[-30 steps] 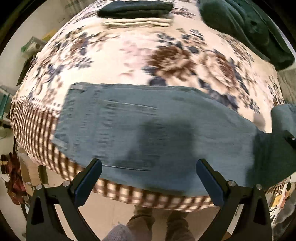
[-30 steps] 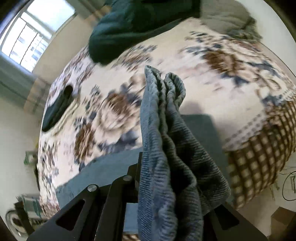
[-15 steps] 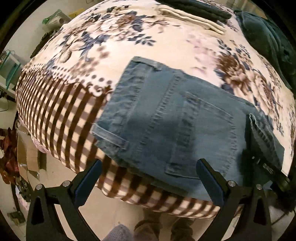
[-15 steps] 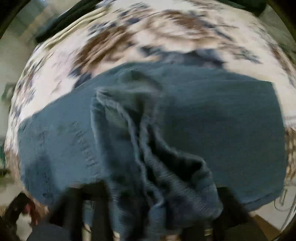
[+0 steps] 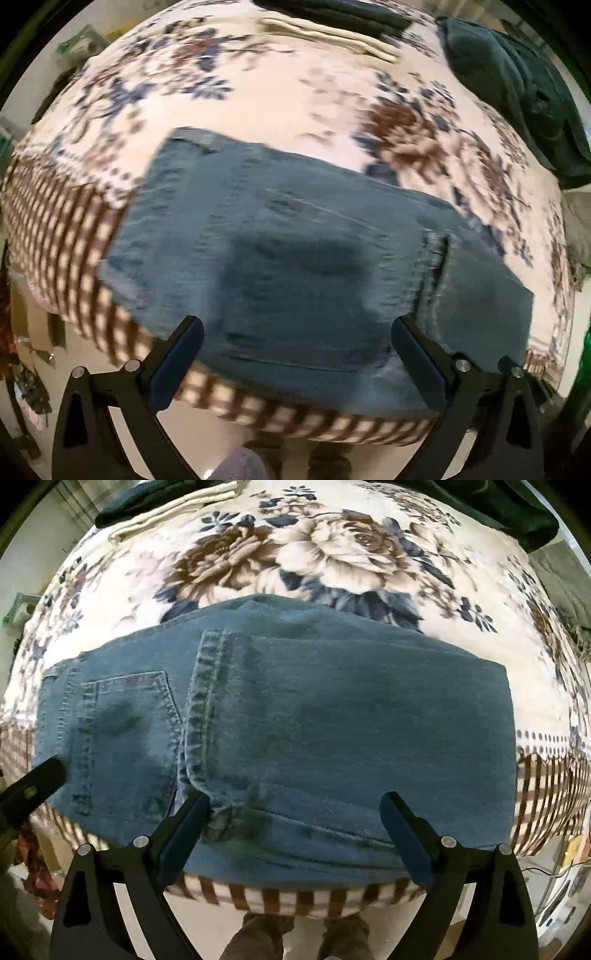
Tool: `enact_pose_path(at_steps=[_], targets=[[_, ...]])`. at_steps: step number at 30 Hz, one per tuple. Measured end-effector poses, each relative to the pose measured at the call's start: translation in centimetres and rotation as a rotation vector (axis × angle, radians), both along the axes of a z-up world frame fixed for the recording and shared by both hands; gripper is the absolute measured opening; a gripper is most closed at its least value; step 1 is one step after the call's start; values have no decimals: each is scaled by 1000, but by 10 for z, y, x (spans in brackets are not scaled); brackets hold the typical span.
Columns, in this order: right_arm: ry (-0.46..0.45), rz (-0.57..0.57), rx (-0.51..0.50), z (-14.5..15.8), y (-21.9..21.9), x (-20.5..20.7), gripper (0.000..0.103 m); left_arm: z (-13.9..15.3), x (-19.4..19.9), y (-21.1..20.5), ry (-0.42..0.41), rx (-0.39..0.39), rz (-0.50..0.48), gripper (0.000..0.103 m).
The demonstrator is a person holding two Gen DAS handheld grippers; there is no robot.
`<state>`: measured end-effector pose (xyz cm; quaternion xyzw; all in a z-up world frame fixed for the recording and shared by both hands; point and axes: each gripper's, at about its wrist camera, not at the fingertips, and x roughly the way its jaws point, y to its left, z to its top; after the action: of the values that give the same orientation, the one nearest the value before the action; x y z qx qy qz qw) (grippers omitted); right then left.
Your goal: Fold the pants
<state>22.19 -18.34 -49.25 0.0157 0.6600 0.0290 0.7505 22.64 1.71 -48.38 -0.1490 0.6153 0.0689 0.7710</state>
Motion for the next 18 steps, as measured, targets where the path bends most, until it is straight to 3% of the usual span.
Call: enact_pose_path(at_steps=[4, 8, 11, 13, 18], targets=[[-6, -17, -62, 5, -24, 1, 96, 2, 9, -16, -9, 18, -20, 103], [22, -53, -98, -5, -47, 4, 96, 0, 2, 6, -28, 67, 37, 103], [24, -69, -115, -8, -54, 6, 98, -7, -15, 50, -29, 43, 171, 103], [22, -83, -110, -9, -59, 7, 103, -13, -31, 79, -38, -5, 283, 103], [32, -139, -99, -14, -67, 10, 103, -35, -66, 139, -69, -137, 550, 103]])
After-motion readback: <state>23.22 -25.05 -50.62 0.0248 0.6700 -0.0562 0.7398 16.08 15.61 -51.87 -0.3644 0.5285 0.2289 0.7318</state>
